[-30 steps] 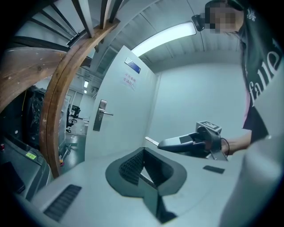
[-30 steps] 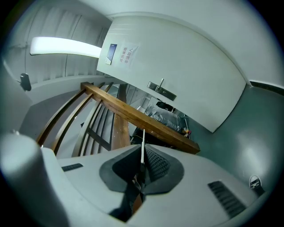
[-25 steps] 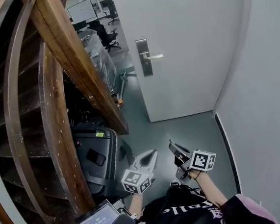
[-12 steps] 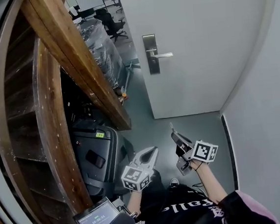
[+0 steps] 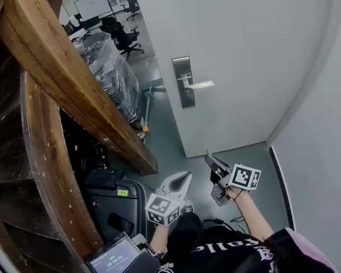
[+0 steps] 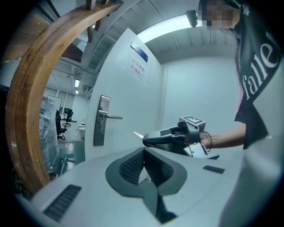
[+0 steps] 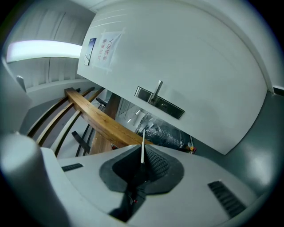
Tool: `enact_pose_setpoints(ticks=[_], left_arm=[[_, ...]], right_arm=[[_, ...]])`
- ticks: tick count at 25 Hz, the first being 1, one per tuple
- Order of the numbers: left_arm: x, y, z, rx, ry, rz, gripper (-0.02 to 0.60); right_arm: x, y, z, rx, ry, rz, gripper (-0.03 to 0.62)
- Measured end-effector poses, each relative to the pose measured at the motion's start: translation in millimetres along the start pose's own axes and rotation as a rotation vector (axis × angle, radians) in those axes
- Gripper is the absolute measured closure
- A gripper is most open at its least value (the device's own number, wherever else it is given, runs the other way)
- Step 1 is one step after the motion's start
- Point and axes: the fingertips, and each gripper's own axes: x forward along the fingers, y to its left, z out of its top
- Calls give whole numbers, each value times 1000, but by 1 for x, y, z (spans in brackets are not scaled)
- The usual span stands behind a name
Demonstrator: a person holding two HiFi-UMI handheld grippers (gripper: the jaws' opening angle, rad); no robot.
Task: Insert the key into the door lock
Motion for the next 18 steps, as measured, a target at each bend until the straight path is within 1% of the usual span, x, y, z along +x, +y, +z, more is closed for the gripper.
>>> enact_pose_setpoints(ticks=[5, 7, 10, 14, 18], left_arm=[[25, 54, 20, 36, 3, -38, 577], [32, 72, 25, 50, 7, -53, 577], [42, 96, 29, 51, 8, -64, 577], [53, 120, 34, 52, 12, -72, 577], [63, 137, 38, 47, 10, -72, 577]], right_arm=[[80, -19, 42, -37, -23, -6, 558], [111, -27, 55, -26, -30, -3, 557], [147, -43, 74, 35, -70, -2, 558], [177, -67, 102, 144, -144, -12, 557], [200, -86, 121, 161, -151, -31, 559]])
